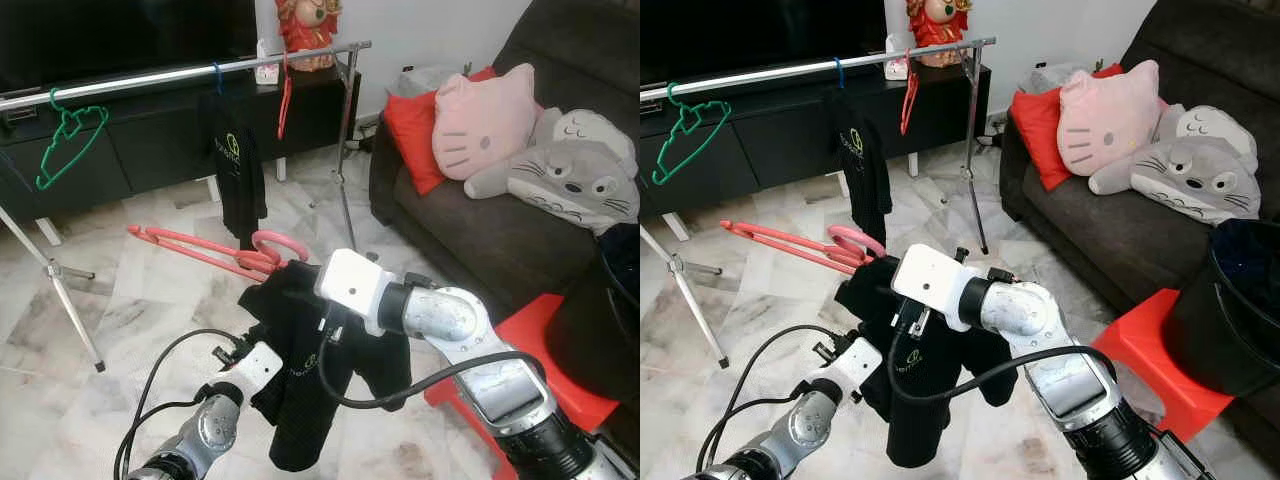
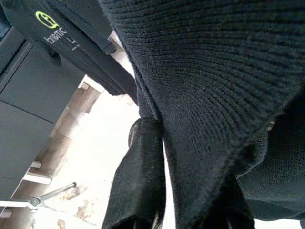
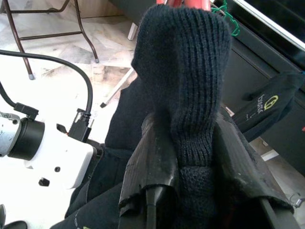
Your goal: Hang hanger
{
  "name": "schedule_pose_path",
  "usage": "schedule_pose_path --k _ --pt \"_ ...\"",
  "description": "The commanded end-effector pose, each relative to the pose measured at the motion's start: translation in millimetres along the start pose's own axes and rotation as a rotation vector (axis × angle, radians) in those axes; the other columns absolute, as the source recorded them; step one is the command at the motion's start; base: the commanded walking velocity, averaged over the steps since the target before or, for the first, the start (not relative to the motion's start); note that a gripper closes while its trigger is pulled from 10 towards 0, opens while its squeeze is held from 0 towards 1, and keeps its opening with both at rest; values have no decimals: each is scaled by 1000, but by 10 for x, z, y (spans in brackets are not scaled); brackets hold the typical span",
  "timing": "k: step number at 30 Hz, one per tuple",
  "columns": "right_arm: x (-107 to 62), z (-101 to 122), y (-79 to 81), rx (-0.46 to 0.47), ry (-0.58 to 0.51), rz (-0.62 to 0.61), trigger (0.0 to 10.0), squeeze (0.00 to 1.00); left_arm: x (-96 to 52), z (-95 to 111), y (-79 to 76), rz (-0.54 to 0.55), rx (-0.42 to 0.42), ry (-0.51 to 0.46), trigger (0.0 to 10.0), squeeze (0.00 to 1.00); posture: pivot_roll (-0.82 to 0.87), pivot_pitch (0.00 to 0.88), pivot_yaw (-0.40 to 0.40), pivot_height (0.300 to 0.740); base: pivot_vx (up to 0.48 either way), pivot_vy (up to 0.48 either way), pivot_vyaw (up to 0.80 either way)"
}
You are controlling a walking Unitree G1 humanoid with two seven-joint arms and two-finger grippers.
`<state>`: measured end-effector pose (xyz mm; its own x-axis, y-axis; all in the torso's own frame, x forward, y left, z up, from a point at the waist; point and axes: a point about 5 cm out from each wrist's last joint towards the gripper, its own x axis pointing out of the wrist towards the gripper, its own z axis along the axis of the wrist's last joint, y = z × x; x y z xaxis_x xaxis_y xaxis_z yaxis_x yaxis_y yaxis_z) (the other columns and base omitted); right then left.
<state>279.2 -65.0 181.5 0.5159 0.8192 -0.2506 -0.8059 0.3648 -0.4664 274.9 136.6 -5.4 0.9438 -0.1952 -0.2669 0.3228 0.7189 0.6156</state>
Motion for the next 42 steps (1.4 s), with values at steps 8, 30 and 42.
schedule_pose_path --k 8,30,42 --pt "-28 114 -27 -36 -41 -29 0 0 -36 -41 -31 -39 3 3 0 0 -170 0 -29 740 0 0 0" --pt "-781 -681 -192 -21 267 -52 0 0 -114 -277 56 22 -321 171 6039 0 -174 0 -24 740 0 0 0" --pt "-1068 -804 29 42 179 80 0 0 -135 -332 63 -5 -384 205 10000 0 -177 0 -18 740 0 0 0"
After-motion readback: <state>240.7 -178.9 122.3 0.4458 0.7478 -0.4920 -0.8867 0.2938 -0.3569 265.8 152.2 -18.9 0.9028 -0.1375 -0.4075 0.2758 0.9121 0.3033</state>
